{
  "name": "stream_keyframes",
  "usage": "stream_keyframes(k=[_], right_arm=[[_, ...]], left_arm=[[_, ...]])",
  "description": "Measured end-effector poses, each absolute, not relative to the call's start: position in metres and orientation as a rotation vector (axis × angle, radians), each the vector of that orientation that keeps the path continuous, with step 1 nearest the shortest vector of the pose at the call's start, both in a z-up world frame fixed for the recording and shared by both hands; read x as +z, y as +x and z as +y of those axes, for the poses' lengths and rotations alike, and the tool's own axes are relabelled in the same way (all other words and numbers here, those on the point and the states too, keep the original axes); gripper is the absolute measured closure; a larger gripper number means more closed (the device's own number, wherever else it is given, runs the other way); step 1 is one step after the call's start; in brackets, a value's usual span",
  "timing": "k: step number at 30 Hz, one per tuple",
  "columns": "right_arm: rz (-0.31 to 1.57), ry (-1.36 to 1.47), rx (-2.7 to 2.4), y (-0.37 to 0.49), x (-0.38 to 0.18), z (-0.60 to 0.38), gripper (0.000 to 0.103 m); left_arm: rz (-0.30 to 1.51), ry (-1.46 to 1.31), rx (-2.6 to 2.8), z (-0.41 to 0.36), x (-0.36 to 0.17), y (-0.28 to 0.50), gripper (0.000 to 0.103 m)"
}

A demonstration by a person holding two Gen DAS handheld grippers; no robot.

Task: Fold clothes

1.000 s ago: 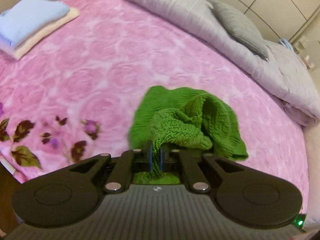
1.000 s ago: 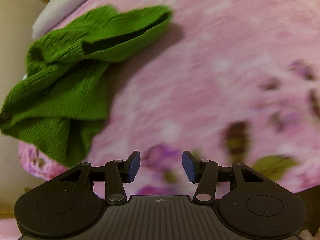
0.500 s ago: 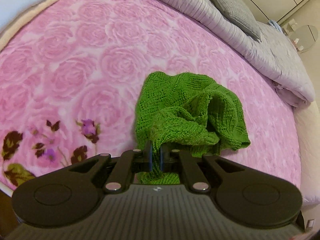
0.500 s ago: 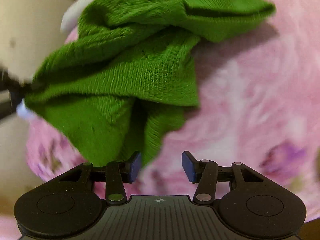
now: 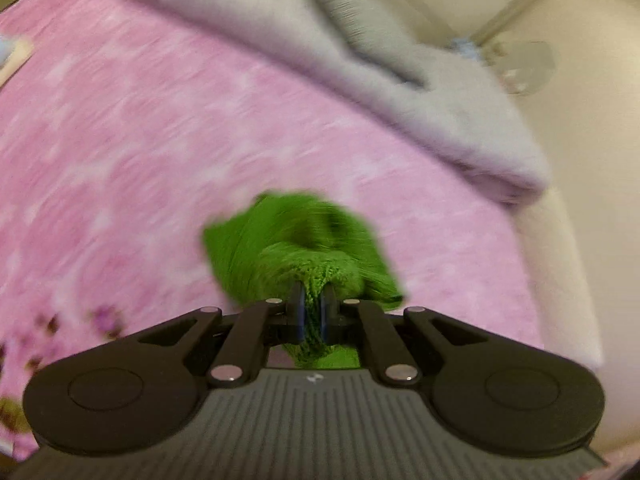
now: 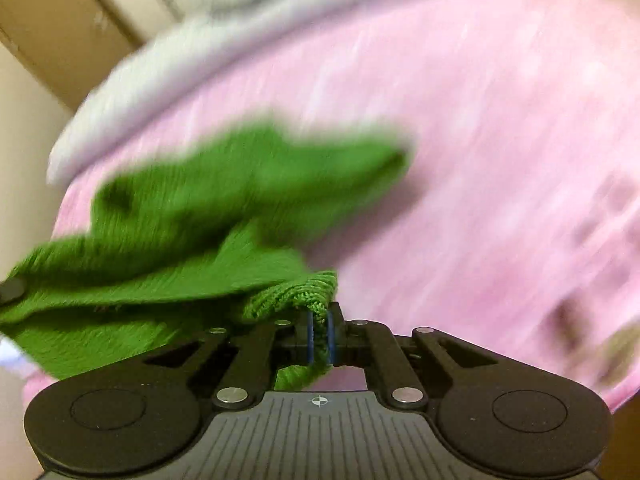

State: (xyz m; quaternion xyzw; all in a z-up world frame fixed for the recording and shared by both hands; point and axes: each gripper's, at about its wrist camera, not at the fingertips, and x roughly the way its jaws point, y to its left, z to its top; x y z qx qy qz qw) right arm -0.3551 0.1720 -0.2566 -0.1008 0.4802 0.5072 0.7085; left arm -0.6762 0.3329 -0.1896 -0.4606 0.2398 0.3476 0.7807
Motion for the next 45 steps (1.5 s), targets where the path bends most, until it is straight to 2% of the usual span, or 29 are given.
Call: stream_keyframes(k=[4,10,17,20,23,27,31,33,34,41,45], right_arm=[[0.796,-0.123,1.08,-0.306,-0.168,0.165,0.098],[0.459,0.0,1.126,-0.282,-0.051,0.17,0.098],[0.288,0.073,1.206,-0.27,0.03,0.167,0.098],[0.248,0.09,1.237,-0.262,0.054,0.169,0.098],[0.254,0.066,1.261,-0.258,0.064,0.18,0.098],[0.39,0.005,1.291,-0.239,0.046,0.217,0.098],[0.502,-0.113,1.269,-0.227,0.006,0.228,0.098],[0.546,-0.159,1.24,-0.216,-0.02,0.217,0.098],[0.563,-0.191,1.223,-0.211,-0.033,0.21,0.098],[0.733,-0.402,1.049,-0.157,-0.114,0.161,0.098],[0.854,-0.445,0.995,-0.116,-0.144,0.134,0.097]], left_arm=[[0.406,-0.901,0.658,0.337,-0.127,-0.645,0.099],[0.224,-0.784,0.601,0.341,-0.04,-0.619,0.099],[0.11,-0.682,0.65,0.34,0.02,-0.608,0.099],[0.061,-0.637,0.67,0.339,0.046,-0.603,0.103],[0.14,-0.735,0.692,0.339,0.009,-0.594,0.103],[0.251,-0.869,0.719,0.34,-0.042,-0.582,0.103],[0.365,-1.003,0.743,0.34,-0.093,-0.569,0.1],[0.422,-1.069,0.754,0.341,-0.119,-0.563,0.088],[0.451,-1.102,0.759,0.341,-0.132,-0.56,0.087],[0.597,-1.549,0.75,0.283,-0.281,-0.537,0.084],[0.622,-1.555,0.715,0.255,-0.306,-0.514,0.08]])
